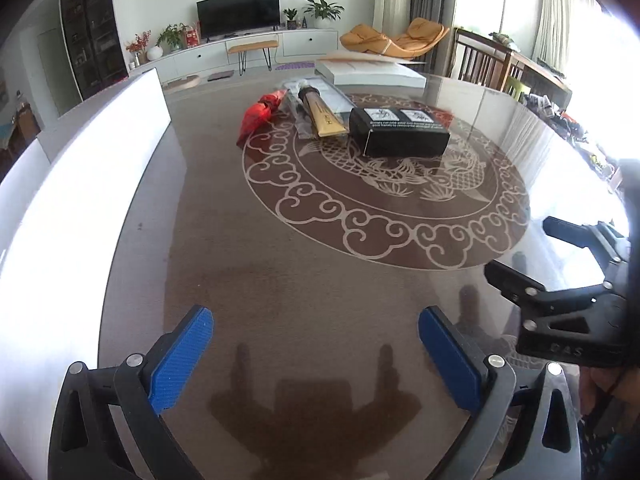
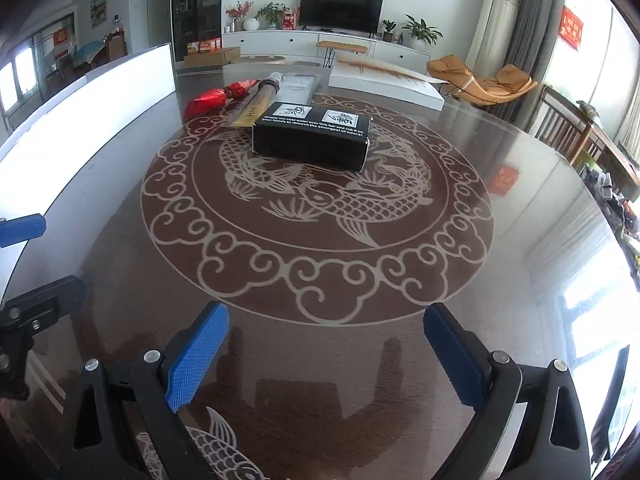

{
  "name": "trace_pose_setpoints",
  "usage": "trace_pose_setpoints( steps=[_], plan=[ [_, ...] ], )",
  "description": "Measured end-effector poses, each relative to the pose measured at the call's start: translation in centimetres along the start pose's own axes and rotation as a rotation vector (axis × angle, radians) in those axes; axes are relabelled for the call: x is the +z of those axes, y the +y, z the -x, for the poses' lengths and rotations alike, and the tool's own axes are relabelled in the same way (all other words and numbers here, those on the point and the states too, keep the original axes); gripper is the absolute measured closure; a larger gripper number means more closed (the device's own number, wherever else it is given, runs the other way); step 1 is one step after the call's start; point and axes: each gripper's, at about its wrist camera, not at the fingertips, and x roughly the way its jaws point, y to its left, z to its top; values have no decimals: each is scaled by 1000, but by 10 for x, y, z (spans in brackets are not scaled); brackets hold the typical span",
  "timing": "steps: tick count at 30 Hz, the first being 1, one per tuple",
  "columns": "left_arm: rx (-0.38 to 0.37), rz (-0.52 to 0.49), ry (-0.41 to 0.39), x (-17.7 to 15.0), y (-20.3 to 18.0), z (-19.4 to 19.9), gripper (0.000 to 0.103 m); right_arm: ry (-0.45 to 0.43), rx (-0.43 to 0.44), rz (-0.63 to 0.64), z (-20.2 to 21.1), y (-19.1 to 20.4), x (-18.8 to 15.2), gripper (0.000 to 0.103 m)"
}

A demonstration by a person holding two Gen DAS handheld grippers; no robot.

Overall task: Organize objects
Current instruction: 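Carry the pouch and swab bundle over the white bin and open both tools, then bring both empty tools back over the glass table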

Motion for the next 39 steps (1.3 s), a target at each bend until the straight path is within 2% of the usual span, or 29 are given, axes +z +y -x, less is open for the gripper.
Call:
trace_pose_setpoints(
  steps=[4, 8, 12, 39],
  plan=[
    [26, 39, 38, 16, 1, -38, 0, 1, -5, -31, -4, -5, -8, 4],
    [55, 88, 16, 30, 7, -53, 0, 34, 38, -108, -10, -18, -11, 1],
    [79, 122, -4, 41, 13, -64, 0, 39, 7, -163, -9, -26, -13, 1],
    [80, 123, -4, 42, 12, -63, 0, 40, 7, -169, -9, -26, -15, 0]
  ],
)
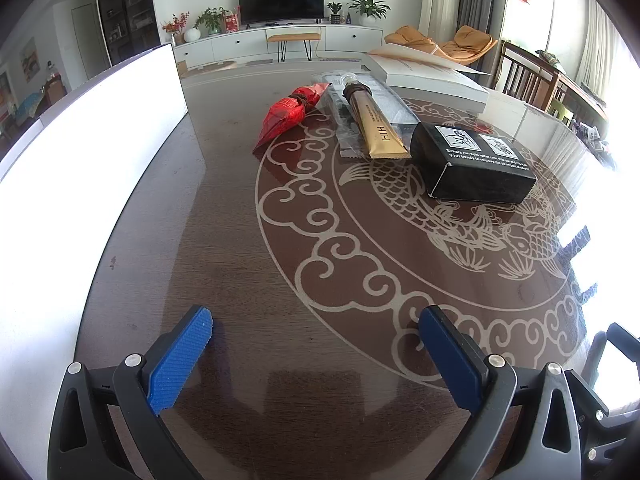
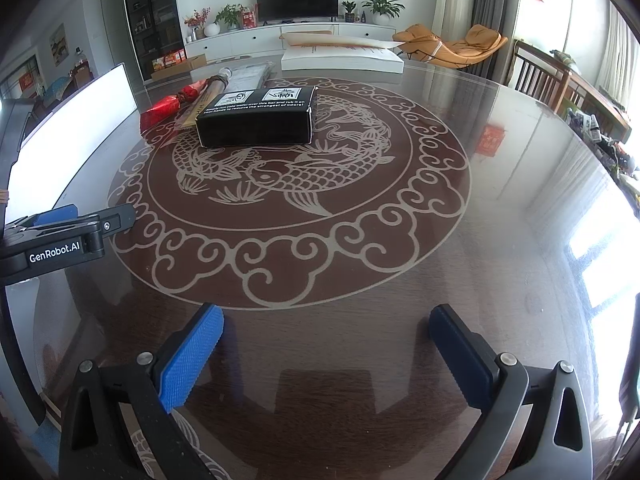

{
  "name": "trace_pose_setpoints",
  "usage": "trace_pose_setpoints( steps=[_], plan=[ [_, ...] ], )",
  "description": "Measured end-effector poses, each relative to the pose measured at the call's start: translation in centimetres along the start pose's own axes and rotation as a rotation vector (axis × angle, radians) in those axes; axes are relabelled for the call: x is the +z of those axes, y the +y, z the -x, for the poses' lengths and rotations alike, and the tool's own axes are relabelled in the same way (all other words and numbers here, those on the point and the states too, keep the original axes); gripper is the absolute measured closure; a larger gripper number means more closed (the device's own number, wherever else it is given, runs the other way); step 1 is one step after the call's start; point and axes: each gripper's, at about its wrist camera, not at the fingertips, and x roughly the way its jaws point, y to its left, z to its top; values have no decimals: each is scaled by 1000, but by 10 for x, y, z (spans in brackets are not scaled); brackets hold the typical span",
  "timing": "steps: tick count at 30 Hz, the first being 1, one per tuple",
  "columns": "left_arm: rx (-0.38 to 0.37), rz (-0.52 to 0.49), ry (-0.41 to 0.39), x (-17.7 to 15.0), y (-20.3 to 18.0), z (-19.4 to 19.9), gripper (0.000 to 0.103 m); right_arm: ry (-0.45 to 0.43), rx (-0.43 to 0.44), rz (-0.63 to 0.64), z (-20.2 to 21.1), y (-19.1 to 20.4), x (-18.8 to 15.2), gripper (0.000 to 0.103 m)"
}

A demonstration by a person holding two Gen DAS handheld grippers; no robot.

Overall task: Organize objects
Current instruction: 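Bring both empty tools back over the glass table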

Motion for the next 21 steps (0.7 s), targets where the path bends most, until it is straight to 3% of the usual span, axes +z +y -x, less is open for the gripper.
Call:
trace_pose_setpoints(
  steps=[21],
  plan=[
    [0, 0, 0, 0, 0, 0, 0, -1, 4, -3, 0, 1, -1, 0]
  ],
)
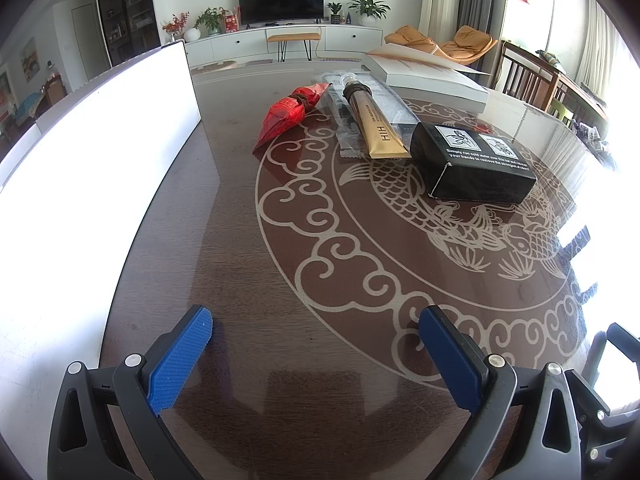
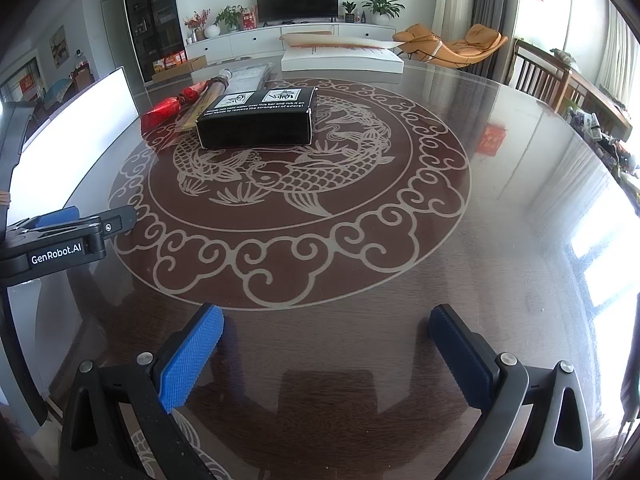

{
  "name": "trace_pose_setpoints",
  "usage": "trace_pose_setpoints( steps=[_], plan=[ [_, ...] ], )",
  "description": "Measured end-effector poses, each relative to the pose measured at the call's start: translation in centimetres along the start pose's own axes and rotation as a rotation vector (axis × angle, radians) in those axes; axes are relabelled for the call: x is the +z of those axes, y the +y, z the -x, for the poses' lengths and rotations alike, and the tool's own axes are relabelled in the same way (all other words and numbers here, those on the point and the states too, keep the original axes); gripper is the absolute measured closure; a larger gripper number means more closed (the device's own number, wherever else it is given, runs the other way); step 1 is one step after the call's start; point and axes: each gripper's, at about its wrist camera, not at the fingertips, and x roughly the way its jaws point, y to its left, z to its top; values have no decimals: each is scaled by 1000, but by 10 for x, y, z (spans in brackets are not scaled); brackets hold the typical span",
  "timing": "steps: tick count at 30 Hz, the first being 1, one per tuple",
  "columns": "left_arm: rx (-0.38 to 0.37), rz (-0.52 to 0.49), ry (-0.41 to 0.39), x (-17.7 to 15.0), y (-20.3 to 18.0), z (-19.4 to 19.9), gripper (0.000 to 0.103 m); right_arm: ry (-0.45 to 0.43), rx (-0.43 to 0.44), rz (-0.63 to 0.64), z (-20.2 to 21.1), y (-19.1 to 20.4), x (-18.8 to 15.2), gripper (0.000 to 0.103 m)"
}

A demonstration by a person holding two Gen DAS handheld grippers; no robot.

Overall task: Organize objects
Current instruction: 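Bring both empty tools back over the glass table, then grasp the black soap box with the right tool and lift it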

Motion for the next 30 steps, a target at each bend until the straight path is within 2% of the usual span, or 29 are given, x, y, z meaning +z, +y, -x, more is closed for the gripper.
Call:
trace_pose_setpoints(
  steps=[17, 30],
  plan=[
    [-2, -1, 0, 0, 0, 0, 0, 3, -5, 4, -1, 1, 0, 0],
    [-58, -84, 31, -1, 3, 3, 0, 6, 2, 9, -3, 0, 0, 0]
  ],
)
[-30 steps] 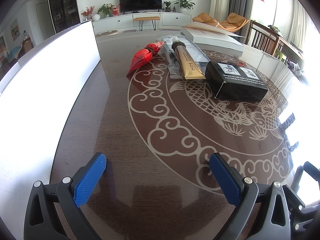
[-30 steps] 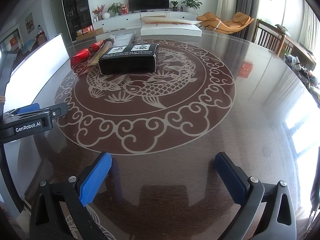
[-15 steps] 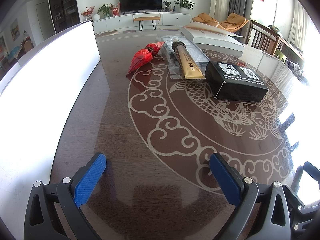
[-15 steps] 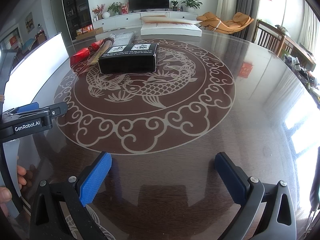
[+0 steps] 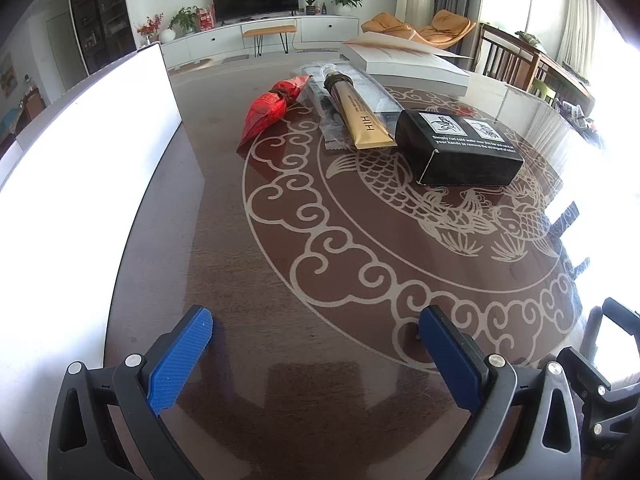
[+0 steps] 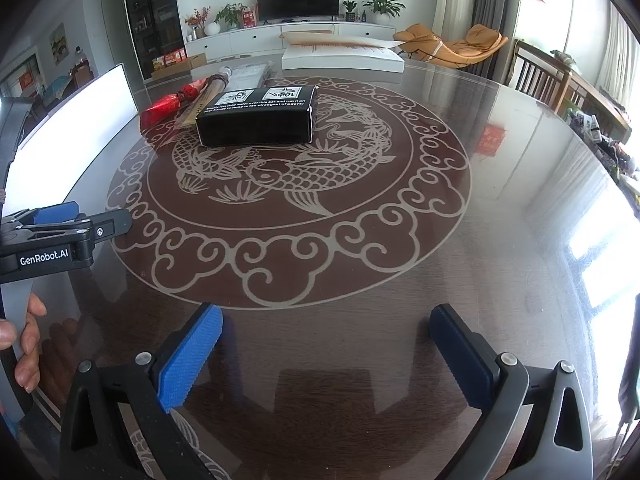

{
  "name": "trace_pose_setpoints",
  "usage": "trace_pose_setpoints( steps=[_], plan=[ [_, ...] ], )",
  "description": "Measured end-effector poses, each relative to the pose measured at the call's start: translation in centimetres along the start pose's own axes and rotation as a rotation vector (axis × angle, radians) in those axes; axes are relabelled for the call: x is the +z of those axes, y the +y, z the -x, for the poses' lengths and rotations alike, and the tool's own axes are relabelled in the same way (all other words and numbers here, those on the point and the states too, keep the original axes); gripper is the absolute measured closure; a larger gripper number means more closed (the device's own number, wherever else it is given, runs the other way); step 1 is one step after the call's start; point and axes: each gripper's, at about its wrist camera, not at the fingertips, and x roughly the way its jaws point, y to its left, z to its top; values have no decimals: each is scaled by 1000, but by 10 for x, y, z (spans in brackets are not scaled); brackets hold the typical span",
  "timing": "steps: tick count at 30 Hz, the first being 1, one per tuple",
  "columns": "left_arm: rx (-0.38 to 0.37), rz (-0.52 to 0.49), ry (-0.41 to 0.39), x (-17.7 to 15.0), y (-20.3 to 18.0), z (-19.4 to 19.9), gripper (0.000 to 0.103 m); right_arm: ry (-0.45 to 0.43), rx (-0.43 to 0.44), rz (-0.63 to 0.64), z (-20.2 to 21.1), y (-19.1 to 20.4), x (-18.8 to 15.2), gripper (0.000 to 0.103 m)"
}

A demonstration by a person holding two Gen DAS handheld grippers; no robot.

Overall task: Organize objects
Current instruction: 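Grasp the black soap box with the right tool and lift it, then grasp the gold HIH tube with the left tool while the right tool holds the box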

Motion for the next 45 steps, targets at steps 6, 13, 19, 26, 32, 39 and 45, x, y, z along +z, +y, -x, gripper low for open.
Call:
trace_pose_setpoints(
  steps=[6, 13, 19, 26, 32, 39, 45],
  plan=[
    [0, 6, -19, -3, -1, 2, 0, 45, 98, 314, -16, 5, 55, 2],
    [-45, 41, -41, -3, 6, 5, 0, 61, 165, 623, -52, 58, 158, 2],
    [-69, 63, -54, -4, 10, 7, 0, 194, 165, 721, -101, 85, 175, 8],
    [-46, 46, -44, -4, 6, 7, 0, 169, 203, 523, -75, 54, 156, 42],
    [-15, 22, -29, -5, 2, 6, 0, 100, 1, 186, -27, -17, 89, 43],
    [3, 7, -21, -5, -1, 5, 0, -88, -54, 5, 18, -56, 20, 6],
    [-71, 19, 50, 20, -6, -5, 0, -70, -71, -29, 12, -61, 4, 5]
  ],
)
